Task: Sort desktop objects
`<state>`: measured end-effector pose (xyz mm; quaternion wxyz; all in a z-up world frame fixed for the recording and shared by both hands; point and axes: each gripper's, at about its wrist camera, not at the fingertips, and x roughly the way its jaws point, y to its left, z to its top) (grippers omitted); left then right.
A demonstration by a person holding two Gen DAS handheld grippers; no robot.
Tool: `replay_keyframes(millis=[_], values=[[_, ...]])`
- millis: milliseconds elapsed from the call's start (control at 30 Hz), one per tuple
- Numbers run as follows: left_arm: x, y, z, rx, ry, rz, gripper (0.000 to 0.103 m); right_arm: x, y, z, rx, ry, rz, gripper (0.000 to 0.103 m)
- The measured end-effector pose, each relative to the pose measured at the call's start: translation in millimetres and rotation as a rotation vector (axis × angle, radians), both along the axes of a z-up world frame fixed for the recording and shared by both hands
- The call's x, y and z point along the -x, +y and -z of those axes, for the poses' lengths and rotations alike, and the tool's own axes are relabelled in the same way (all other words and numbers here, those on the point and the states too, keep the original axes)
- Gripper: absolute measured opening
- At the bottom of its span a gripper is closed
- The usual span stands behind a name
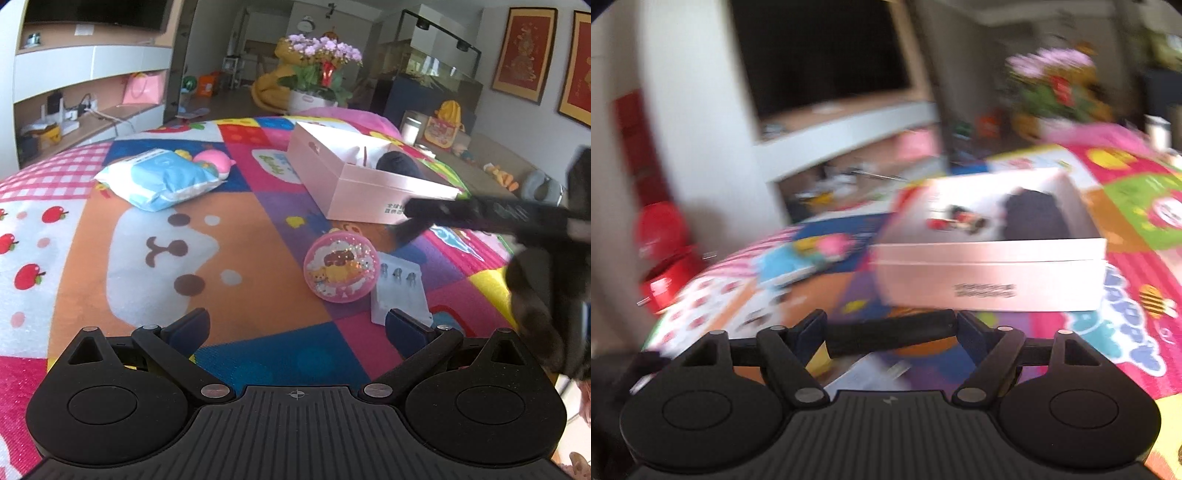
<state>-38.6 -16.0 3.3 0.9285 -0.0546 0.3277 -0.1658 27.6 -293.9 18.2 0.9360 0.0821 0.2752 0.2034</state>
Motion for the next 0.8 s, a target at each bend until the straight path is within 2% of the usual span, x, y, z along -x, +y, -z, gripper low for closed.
replay_keyframes(millis=[100, 167, 200, 233, 400, 567, 700, 800], values=[[-0.1, 0.3, 2.1, -0.016, -0.008, 0.007, 0.103, -2.1, 4.5, 1.3, 0.050, -0.022, 0.063, 0.088], [-1.8, 0.9, 4.9, -0.027, -0.006, -0.002, 0.103, 9.2, 8.2, 4.9, 0.123, -0.036, 0.058, 0.094], [-2.8, 1.6, 6.1, -0.029, -0.004, -0.011, 0.103, 18.3, 8.6, 7.0, 0.163, -0.042, 0.048, 0.102], [-4.4, 2.8, 6.8, -0.023, 0.001, -0.025, 0.103, 28.9, 9.9, 9.8, 0.200, -0.047, 0.028, 0.103], [-10.7, 5.8, 5.1, -0.020, -0.007, -0.088, 0.103, 67.6, 31.6, 23.5, 0.362, -0.036, -0.065, 0.103], [-10.0, 3.8, 0.8, -0.027, -0.019, -0.092, 0.103, 64.6, 55.4, 25.0, 0.378, -0.015, -0.097, 0.103], [-8.1, 0.9, -2.9, -0.043, -0.034, -0.075, 0.103, 51.3, 64.0, 29.4, 0.405, 0.025, -0.071, 0.103], [-8.4, -6.8, -6.1, -0.068, -0.052, -0.048, 0.103, 50.5, 53.9, 30.0, 0.452, 0.008, 0.018, 0.103]])
